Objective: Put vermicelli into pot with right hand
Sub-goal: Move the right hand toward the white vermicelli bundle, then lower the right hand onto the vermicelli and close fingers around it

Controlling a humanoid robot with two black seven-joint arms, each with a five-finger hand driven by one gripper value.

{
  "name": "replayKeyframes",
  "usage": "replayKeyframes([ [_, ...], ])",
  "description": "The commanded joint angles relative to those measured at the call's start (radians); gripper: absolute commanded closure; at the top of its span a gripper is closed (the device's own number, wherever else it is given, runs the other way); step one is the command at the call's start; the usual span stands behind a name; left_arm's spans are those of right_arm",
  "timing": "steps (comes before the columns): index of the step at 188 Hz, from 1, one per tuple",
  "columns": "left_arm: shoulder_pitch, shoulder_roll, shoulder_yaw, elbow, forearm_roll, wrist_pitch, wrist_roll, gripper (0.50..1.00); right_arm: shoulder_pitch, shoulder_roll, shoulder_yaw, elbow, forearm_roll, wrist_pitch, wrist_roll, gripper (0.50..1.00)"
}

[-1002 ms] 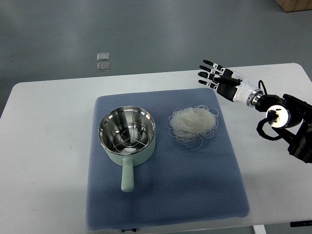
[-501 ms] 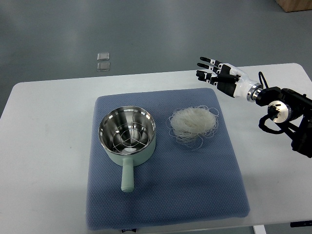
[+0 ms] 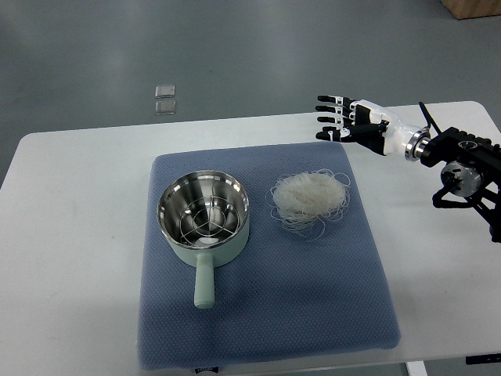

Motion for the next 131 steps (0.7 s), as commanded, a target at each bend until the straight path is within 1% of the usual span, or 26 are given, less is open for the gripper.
replayKeyframes([
  [1,0.0,0.0,0.001,0.0,0.0,0.0,0.0,0.5,-0.015,0.005,0.0,0.018,-0.085,0.0,0.017,0.572],
  [13,0.0,0.0,-0.001,0.0,0.0,0.0,0.0,0.5,-0.021,0.009,-0.004,0.031,-0.17,0.0,0.043,0.572],
  [38,0.0,0.0,-0.001,0.0,0.0,0.0,0.0,0.5,-0.027,-0.003,-0.005,0.055,-0.358,0.002,0.074,0.572],
  [68,0.0,0.0,-0.001,0.0,0.0,0.0,0.0,0.5,-0.016,-0.014,-0.005,0.057,-0.562,0.003,0.127,0.572],
  [92,0.0,0.0,-0.001,0.0,0.0,0.0,0.0,0.5,-0.013,-0.021,-0.005,0.069,-0.627,0.015,0.143,0.572],
  [131,0.0,0.0,-0.001,0.0,0.0,0.0,0.0,0.5,-0.013,-0.018,-0.014,0.078,-0.66,0.029,0.143,0.572],
])
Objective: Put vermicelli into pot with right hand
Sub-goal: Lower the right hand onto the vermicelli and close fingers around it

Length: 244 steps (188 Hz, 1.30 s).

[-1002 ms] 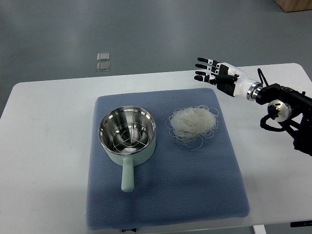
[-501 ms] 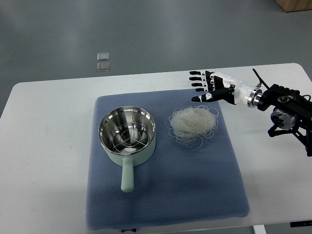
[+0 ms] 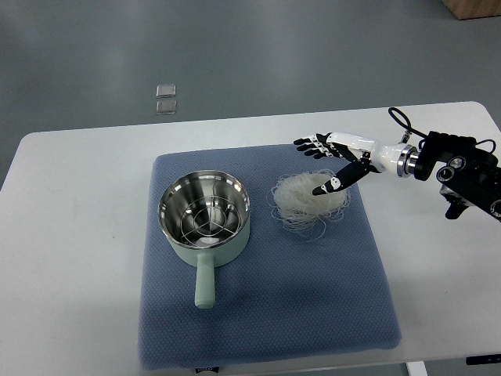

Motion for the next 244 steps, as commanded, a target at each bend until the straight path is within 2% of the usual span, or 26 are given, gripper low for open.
replayKeyframes([
  [1,0.0,0.0,-0.001,0.0,0.0,0.0,0.0,0.5,0.0,0.002,-0.008,0.007,-0.028,0.003,0.0,0.572],
  [51,0.0,0.0,0.001,0.0,0.0,0.0,0.0,0.5,0.0,0.002,-0.021,0.031,-0.207,-0.003,0.0,0.572],
  [80,0.0,0.0,0.001,0.0,0.0,0.0,0.0,0.5,0.005,0.002,-0.021,0.031,-0.224,-0.017,0.0,0.574],
  [103,0.0,0.0,-0.001,0.0,0.0,0.0,0.0,0.5,0.023,0.002,-0.063,0.031,-0.25,-0.052,0.0,0.574],
  [136,0.0,0.0,-0.001,0.0,0.0,0.0,0.0,0.5,0.071,0.003,-0.207,0.031,-0.261,-0.146,-0.001,0.579],
  [192,0.0,0.0,0.001,0.0,0.0,0.0,0.0,0.5,0.075,0.013,-0.235,0.031,-0.264,-0.161,-0.001,0.593],
  [200,0.0,0.0,-0.001,0.0,-0.002,0.0,0.0,0.5,0.075,0.013,-0.235,0.031,-0.264,-0.167,-0.001,0.611],
  [209,0.0,0.0,0.001,0.0,0.0,-0.001,0.0,0.5,0.075,0.011,-0.235,0.031,-0.265,-0.172,-0.001,0.677],
  [220,0.0,0.0,0.001,0.0,0.0,0.0,0.0,0.5,0.074,0.009,-0.236,0.03,-0.267,-0.172,-0.001,0.722],
  [230,0.0,0.0,-0.001,0.0,0.0,0.0,0.0,0.5,0.071,0.006,-0.236,0.03,-0.276,-0.173,-0.001,0.797],
  [233,0.0,0.0,0.001,0.0,0.0,0.0,0.0,0.5,0.071,0.005,-0.236,0.028,-0.279,-0.175,-0.001,0.842],
  [244,0.0,0.0,-0.001,0.0,0.0,0.0,0.0,0.5,0.071,0.005,-0.236,0.027,-0.281,-0.176,-0.001,0.942],
])
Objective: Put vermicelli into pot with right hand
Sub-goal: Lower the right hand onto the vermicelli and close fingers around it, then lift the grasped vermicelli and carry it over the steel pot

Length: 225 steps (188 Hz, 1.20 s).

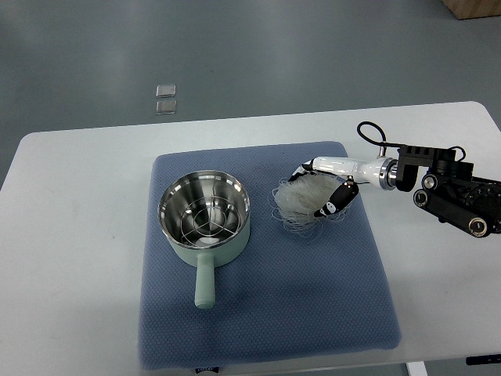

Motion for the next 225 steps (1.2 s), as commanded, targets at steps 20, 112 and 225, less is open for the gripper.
replayKeyframes([
  [20,0.0,0.0,0.001,0.0,0.0,0.0,0.0,0.5,-0.002,-0.004,-0.011,-0.003,-0.015,-0.004,0.0,1.0],
  [112,0.0,0.0,0.001,0.0,0.0,0.0,0.0,0.5,0.152,-0.046,-0.013,0.016,0.045,-0.004,0.082,1.0],
  [225,0.0,0.0,0.001,0.0,0.0,0.0,0.0,0.5,0.362,0.065,-0.014,0.137,0.145,-0.003,0.082,1.0],
])
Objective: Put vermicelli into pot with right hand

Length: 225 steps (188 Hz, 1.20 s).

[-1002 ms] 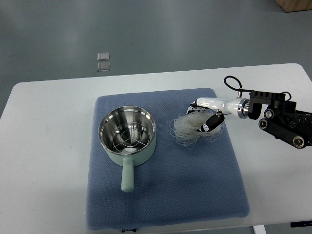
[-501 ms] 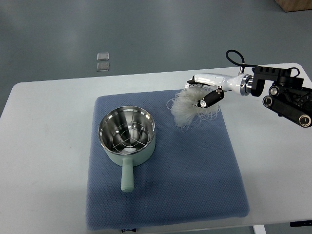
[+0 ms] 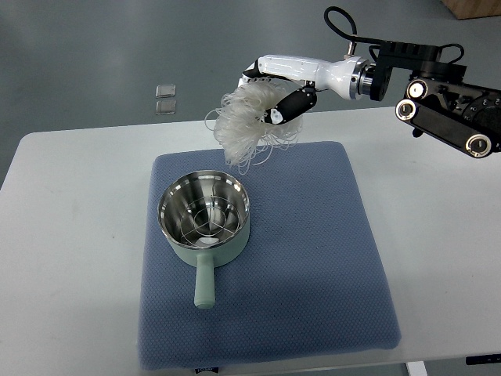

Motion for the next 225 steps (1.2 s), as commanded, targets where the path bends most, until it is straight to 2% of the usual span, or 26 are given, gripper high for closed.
replayKeyframes([
  [1,0.0,0.0,0.0,0.0,0.0,0.001,0.0,0.5,0.008,0.049,-0.002,0.003,0.003,-0.001,-0.003,1.0],
  [26,0.0,0.0,0.0,0.0,0.0,0.001,0.0,0.5,-0.005,0.126,-0.009,0.002,0.0,-0.004,-0.009,1.0],
  [81,0.0,0.0,0.0,0.0,0.0,0.001,0.0,0.5,-0.063,0.184,-0.014,0.002,-0.001,0.001,-0.014,1.0],
  [86,0.0,0.0,0.0,0.0,0.0,0.001,0.0,0.5,-0.069,0.187,-0.014,0.002,-0.001,0.004,-0.014,0.953],
  [102,0.0,0.0,0.0,0.0,0.0,0.001,0.0,0.5,-0.081,0.2,-0.014,0.002,0.0,0.007,-0.014,0.875],
  [103,0.0,0.0,0.0,0.0,0.0,0.001,0.0,0.5,-0.083,0.2,-0.014,0.002,-0.001,0.007,-0.014,0.853],
  [110,0.0,0.0,0.0,0.0,0.0,0.001,0.0,0.5,-0.088,0.201,-0.014,0.002,0.0,0.007,-0.014,0.787],
  [111,0.0,0.0,0.0,0.0,0.0,0.001,0.0,0.5,-0.089,0.201,-0.014,0.002,0.0,0.007,-0.014,0.763],
  [114,0.0,0.0,0.0,0.0,0.0,0.001,0.0,0.5,-0.091,0.201,-0.014,0.002,0.0,0.005,-0.014,0.742],
  [115,0.0,0.0,0.0,0.0,-0.001,0.001,0.0,0.5,-0.091,0.203,-0.014,0.002,0.0,0.005,-0.014,0.722],
  [122,0.0,0.0,0.0,0.0,0.0,0.001,0.0,0.5,-0.095,0.203,-0.014,0.002,0.002,0.002,-0.014,0.675],
  [126,0.0,0.0,0.0,0.0,0.0,0.001,0.0,0.5,-0.098,0.203,-0.012,0.002,0.002,-0.005,-0.014,0.624],
  [130,0.0,0.0,0.0,0.0,0.0,0.001,0.0,0.5,-0.1,0.201,-0.012,0.002,0.003,-0.006,-0.014,0.603],
  [150,0.0,0.0,0.0,0.0,0.0,0.001,0.0,0.5,-0.1,0.195,-0.012,0.0,0.005,-0.004,-0.014,0.587],
  [186,0.0,0.0,0.0,0.0,0.0,0.001,0.0,0.5,-0.1,0.183,0.0,-0.008,0.022,-0.006,-0.012,0.587],
  [225,0.0,0.0,0.0,0.0,0.0,-0.001,0.0,0.5,-0.135,0.141,0.02,-0.014,0.178,-0.041,-0.012,0.587],
])
